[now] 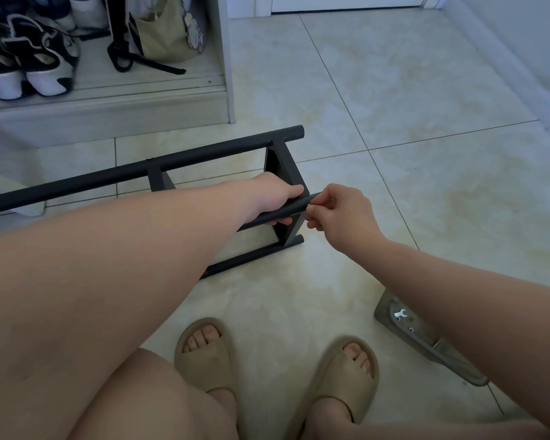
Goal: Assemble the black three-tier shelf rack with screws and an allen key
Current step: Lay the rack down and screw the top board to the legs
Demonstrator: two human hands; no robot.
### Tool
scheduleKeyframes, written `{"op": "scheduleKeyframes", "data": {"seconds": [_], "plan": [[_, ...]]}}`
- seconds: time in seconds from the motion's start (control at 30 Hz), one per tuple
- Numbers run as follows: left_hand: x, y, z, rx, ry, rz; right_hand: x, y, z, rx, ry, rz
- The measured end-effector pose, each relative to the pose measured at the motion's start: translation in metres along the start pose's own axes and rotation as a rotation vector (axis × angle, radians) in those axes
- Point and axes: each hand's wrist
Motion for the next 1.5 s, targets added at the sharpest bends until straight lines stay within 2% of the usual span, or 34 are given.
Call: {"op": "scheduleKeyframes", "data": {"seconds": [0.2,0.43,0.63,1.03,1.27,1.5], "plan": [[-0.001,0.000,-0.001,0.004,0.003,0.002,-0.001,0.000,0.002,-0.130,-0.072,-0.002],[-0.001,-0.001,0.000,0.004,0.012,0.006,-0.002,0.004,0.000,0.248,0.117,-0.049],[-0.001,0.000,-0.001,0.000,0.012,0.006,-0.003,0.006,-0.001,0.092,0.014,-0.037],[0.001,0.000,0.000,-0.006,0.018,0.008,0.000,0.000,-0.006,0.256,0.051,0.002],[0.001,0.001,0.000,-0.003,0.017,-0.006,0.003,0.003,-0.002,0.399,0.155,-0.024],[0.001,0.001,0.000,0.004,0.013,-0.002,0.010,0.001,0.000,0.151,0.141,0.014]]}}
Point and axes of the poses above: each hand's wrist, its own x-axis towards the middle knuckle, its own y-axis out of the palm, z = x × y, and after that the axes turned 10 degrees about -y, right-handed
